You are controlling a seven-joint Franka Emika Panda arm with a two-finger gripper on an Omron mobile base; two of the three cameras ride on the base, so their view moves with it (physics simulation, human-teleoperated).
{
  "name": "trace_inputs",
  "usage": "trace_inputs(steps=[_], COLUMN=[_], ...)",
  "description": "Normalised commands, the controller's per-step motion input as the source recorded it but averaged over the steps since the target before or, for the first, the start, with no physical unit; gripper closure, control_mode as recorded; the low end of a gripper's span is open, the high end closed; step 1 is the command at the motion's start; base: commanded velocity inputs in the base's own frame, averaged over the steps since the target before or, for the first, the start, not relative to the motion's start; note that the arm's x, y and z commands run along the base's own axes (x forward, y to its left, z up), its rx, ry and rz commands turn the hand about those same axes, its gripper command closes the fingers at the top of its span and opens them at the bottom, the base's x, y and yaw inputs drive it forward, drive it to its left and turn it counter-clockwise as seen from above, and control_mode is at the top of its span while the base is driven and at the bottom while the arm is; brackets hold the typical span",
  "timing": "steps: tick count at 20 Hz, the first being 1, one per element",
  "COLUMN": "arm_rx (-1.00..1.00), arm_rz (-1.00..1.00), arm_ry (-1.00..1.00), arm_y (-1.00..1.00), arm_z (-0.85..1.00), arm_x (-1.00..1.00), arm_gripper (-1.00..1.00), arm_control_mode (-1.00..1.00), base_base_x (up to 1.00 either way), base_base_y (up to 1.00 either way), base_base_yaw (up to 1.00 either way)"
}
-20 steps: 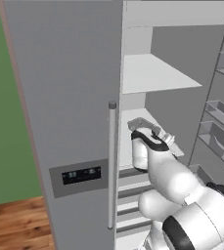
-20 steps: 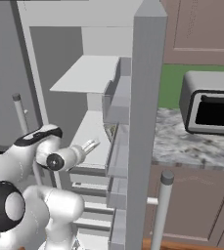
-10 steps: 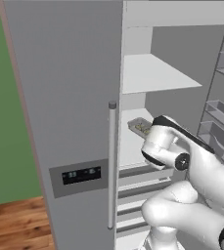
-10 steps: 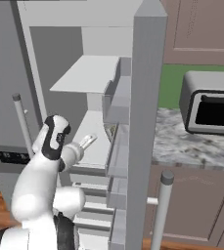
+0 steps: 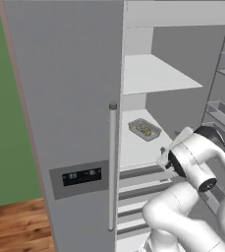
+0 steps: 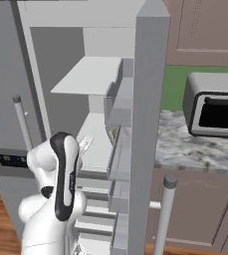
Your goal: Place two dumplings into each of the tupperware containers and then place the containers in the fridge.
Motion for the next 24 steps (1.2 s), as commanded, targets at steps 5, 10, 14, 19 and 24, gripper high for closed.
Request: trace_inputs(steps=[5, 10, 14, 19, 24], arm_rx=[-0.20, -0.10, -0.09, -0.23, -0.35], arm_rz=[-0.01, -0.01, -0.04, 0.00, 0.00], arm_ry=[-0.50, -0.38, -0.27, -0.14, -0.01], arm_y=[0.35, 0.01, -0.02, 0.00, -0.28], arm_z=[0.00, 0.00, 0.00, 0.00, 0.00], arm_x=[-0.82, -0.38, -0.19, -0.01, -0.08], arm_gripper=[-1.00, -1.00, -1.00, -1.00, -1.00], arm_control_mode=[-1.00, -1.00, -1.00, -1.00, -1.00], base_base_x=[0.00, 0.00, 0.00, 0.00, 0.00], base_base_y=[0.00, 0.00, 0.00, 0.00, 0.00], base_base_yaw=[0.00, 0.00, 0.00, 0.00, 0.00])
